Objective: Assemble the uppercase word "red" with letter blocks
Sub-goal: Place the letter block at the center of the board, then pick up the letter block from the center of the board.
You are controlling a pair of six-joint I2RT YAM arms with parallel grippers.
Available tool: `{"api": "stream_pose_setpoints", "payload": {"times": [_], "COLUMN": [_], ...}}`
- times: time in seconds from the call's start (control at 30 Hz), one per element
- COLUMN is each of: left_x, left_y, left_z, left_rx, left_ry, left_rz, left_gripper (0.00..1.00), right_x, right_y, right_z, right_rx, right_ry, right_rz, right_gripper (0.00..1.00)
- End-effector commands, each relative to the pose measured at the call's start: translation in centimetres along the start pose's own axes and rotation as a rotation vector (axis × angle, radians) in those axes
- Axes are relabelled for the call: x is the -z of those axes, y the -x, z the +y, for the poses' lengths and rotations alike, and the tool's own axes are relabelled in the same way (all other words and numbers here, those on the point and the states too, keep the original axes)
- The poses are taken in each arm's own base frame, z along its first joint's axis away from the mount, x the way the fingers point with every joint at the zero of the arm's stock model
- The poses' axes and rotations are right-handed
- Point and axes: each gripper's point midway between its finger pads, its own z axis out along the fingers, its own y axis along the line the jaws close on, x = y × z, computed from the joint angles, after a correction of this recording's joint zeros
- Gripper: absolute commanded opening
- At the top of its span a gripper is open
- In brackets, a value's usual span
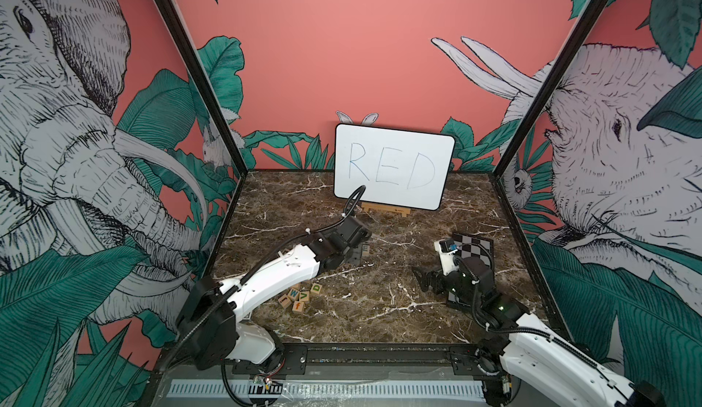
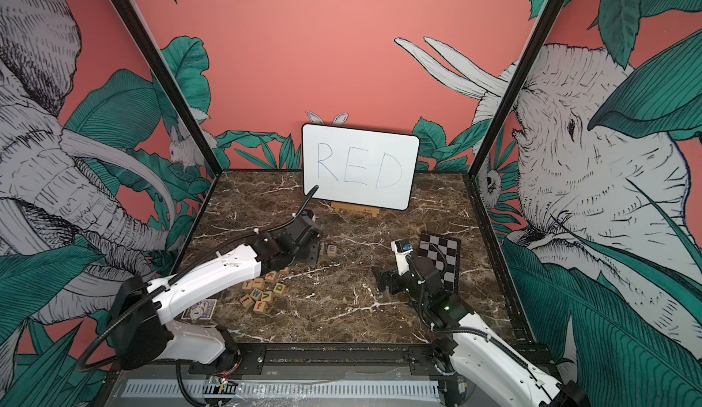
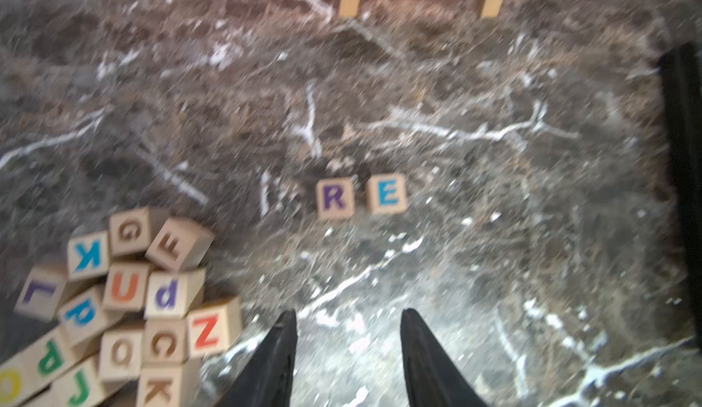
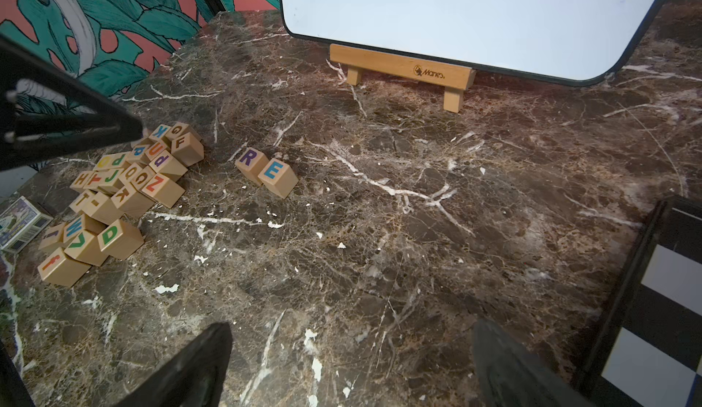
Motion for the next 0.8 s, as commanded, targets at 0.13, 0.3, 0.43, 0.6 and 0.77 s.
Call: {"api": "stream_pose_setpoints", "payload": {"times": [0.13,0.3,0.43,0.6,0.77], "left_x": [1.7,1.8,2.2,2.9,3.0], "left_y": [-6.1,-7.3,-7.4,-8.0,-8.8], "left_z": [5.0,6.1,7.1,9.3,10.3], "left_rx": [0.156,0.316,0.415,0.49,0.527], "left_ry": [0.079,0.045,0.051,0.159,0.231], "left_rz": [0.057,-0.019,-0.076,-0.085,-0.061], "left_gripper": [0.46,0.46,0.48,0.49,0.48], "right_x": [0.1,-0.1,-0.2,-0.2,-0.1], "right_y": [0.9,0.9,0.7,0.7,0.8], "right_z": [0.3,0.2,0.2,0.1,0.2], "right_rx": [0.011,0.01,0.01,0.01,0.01], "right_ry": [0.005,0.002,0.0,-0.002,0.001], "right_rz": [-0.031,-0.028,-0.023,-0.022,-0.026], "right_gripper": [0.98,0.98,0.98,0.98,0.98]}}
